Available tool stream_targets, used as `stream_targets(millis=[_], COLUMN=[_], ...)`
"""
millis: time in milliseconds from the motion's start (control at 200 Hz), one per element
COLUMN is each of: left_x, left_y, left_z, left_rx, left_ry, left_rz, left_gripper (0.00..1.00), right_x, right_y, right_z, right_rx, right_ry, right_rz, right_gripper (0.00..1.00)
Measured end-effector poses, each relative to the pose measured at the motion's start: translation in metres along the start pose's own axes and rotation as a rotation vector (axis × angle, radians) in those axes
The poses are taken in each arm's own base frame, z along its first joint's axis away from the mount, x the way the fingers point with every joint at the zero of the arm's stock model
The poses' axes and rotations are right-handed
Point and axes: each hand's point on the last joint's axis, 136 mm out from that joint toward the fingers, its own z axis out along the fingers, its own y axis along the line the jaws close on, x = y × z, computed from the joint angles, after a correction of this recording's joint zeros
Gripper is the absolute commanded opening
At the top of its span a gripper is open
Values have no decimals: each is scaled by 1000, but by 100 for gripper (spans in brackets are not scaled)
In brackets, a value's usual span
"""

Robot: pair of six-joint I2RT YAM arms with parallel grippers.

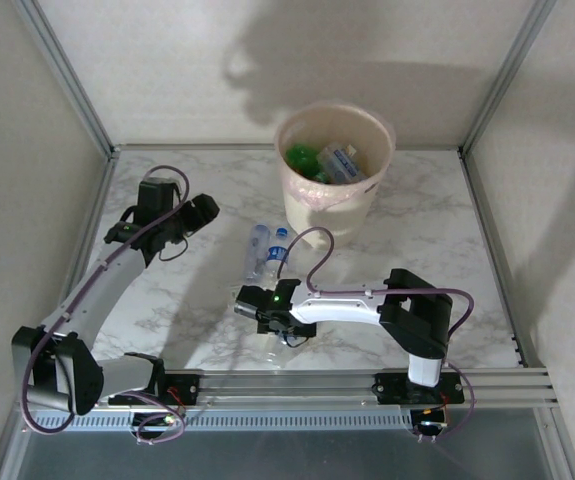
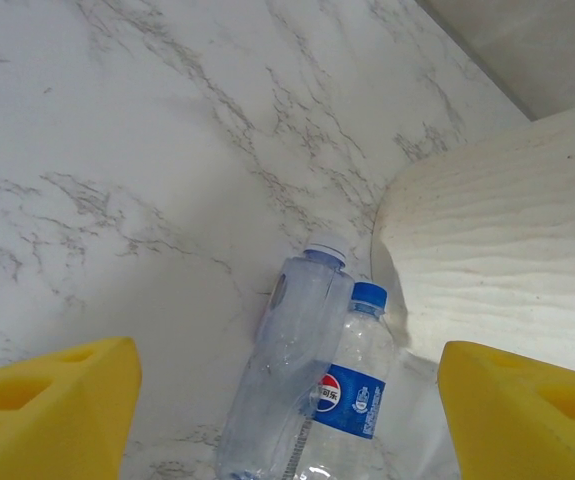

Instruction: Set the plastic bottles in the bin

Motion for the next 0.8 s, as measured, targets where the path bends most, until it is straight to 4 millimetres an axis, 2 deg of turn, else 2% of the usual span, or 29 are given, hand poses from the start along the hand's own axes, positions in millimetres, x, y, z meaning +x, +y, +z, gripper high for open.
stream_targets(millis=[190, 295, 355, 496, 691, 801], left_x=[3, 4, 5, 7, 9, 7], left_y=[1, 2, 3, 5, 7, 6], left_z=[4, 6, 7, 12, 17, 19], left_rx=[0, -2, -6, -13, -18, -12], left_ry=[18, 24, 29, 42, 51, 44], left_rz=[-2, -3, -5, -7, -9, -14], left_gripper=[76, 76, 75, 74, 74, 74], right_x=[1, 3, 4, -3, -12, -22], right_y=[1, -7, -11, -11, -9, -3], right_z=[5, 14, 19, 16, 2, -20], right_rx=[-10, 2, 7, -11, -50, -94], right_ry=[-3, 1, 4, -5, -33, -68], right_rz=[21, 30, 39, 41, 26, 8], right_gripper=[75, 70, 64, 53, 50, 49])
